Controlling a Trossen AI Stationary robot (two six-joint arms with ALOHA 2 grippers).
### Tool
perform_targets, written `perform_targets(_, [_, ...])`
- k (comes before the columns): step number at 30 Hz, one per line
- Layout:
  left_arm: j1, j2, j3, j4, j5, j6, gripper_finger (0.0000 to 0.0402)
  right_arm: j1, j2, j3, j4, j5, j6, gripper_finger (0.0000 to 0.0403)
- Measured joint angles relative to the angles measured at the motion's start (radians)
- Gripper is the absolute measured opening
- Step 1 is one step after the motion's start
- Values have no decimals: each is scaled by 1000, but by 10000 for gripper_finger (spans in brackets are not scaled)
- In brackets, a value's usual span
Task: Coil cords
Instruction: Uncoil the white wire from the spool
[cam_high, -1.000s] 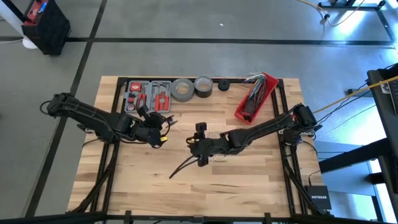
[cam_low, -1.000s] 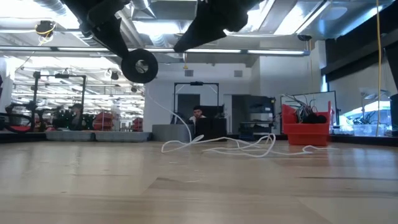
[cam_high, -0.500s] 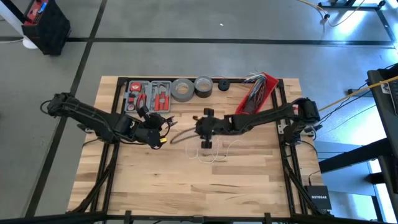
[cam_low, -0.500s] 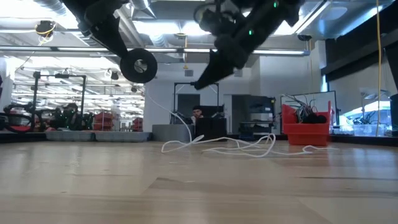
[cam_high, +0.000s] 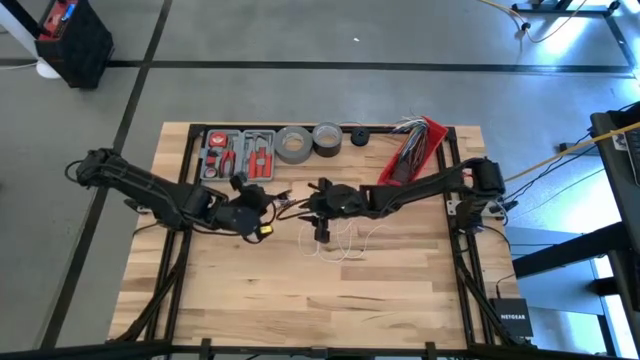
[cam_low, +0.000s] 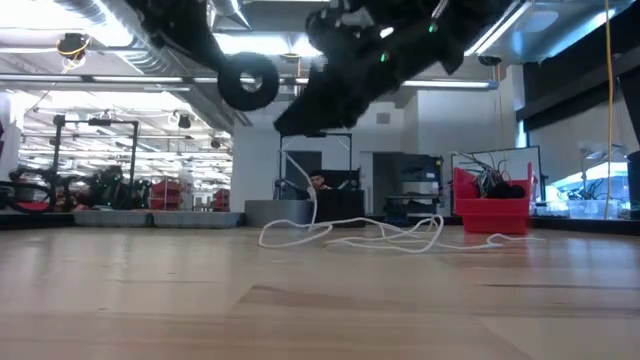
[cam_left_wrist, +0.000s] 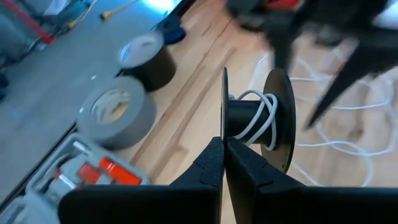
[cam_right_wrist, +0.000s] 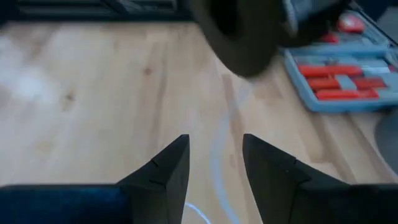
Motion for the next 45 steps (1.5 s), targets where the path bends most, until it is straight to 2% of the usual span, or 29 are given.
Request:
perform_targets(4, [-28, 0, 0, 57, 1, 56, 5, -7, 48, -2, 40, 43, -1, 154])
perform_targets(12, [-45, 0, 0, 71, 1, 79, 5, -6, 68, 1, 96, -8, -4, 146])
perform_targets(15, [-44, 0, 0, 70, 1, 78, 5, -7, 68, 1, 93, -7, -22, 114])
perform_targets(19, [-45, 0, 0, 68, 2, 81, 5, -7, 68, 2, 68, -7, -64, 35])
perform_targets(21, [-45, 0, 0, 68, 9, 83, 5, -7, 63, 2, 41, -6, -102, 12])
perform_targets(27, [-56, 0, 0, -4, 16, 64, 5, -6, -48, 2, -104, 120, -123, 11])
perform_targets(30, [-55, 0, 0, -54, 17, 22, 5, 13, -103, 3, -114, 136, -120, 7])
perform_targets(33, [-37, 0, 0, -63, 18, 2, 5, 59, -122, 3, -61, 118, -122, 14])
perform_targets(37, [-4, 0, 0, -52, -1, -21, 5, 119, -118, 3, 37, 45, -162, 7])
perform_targets(41, [24, 0, 0, -19, -61, -54, 5, 156, -104, 3, 96, 26, -229, 7])
perform_targets(45, [22, 0, 0, 3, -143, -53, 5, 157, -85, 13, 53, 11, -275, 7])
